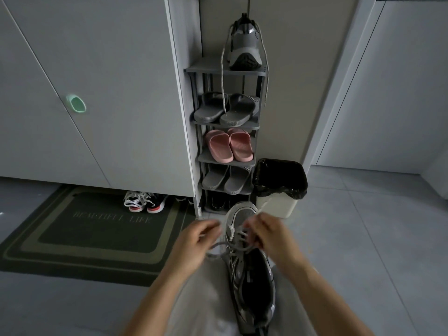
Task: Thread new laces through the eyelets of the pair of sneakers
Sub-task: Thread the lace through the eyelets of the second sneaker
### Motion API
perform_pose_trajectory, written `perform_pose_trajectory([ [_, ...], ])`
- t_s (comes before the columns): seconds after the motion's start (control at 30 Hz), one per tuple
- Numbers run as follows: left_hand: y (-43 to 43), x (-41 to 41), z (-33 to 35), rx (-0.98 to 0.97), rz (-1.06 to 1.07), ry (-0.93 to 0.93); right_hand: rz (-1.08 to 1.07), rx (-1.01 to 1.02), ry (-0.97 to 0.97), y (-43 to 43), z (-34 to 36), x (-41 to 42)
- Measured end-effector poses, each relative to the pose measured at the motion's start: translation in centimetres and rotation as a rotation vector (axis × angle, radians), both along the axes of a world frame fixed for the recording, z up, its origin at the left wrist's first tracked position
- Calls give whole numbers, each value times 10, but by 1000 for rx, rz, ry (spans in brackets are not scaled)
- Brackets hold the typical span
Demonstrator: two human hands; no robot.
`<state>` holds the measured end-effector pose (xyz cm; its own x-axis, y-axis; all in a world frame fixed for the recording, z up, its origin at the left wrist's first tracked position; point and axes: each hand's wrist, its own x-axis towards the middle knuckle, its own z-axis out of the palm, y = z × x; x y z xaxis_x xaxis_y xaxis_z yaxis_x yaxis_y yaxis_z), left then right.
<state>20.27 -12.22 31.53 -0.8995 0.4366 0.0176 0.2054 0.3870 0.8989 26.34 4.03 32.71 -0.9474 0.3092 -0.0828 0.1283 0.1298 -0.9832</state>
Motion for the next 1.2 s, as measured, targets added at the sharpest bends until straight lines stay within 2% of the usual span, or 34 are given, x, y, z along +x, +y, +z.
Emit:
perform_pose_trajectory([
  [0.07,24,7,25,132,-98,-51,125,236,-13,-21,-3,-1],
  [0.13,42,10,39,172,-155,-63,164,414,-23,-34,-8,-1],
  [0.2,50,8,45,190,-143,9,168,441,12,-37,-9,1],
  [0.3,50,8,47,260,-119,-28,173,392,28,-30,-5,6],
  [0.33,49,8,45,238,-100,-8,147,434,50,-25,-6,10],
  [0.4,44,6,34,65,-56,122,-1,584,73,-11,-13,20],
  [0.5,37,15,13,-107,-103,183,-123,781,-103,2,-24,38],
  [0.57,38,27,2,-170,-131,223,-108,763,-249,4,-26,43],
  [0.67,43,42,-12,-183,-92,260,-106,700,-263,8,-22,43],
  [0.77,48,47,-23,-201,-23,367,-116,471,-270,17,-18,43],
  [1.0,60,54,-21,-305,-29,425,-152,-16,-227,23,-22,48],
  [1.2,61,51,-23,-302,-54,401,-161,-35,-208,24,-22,47],
])
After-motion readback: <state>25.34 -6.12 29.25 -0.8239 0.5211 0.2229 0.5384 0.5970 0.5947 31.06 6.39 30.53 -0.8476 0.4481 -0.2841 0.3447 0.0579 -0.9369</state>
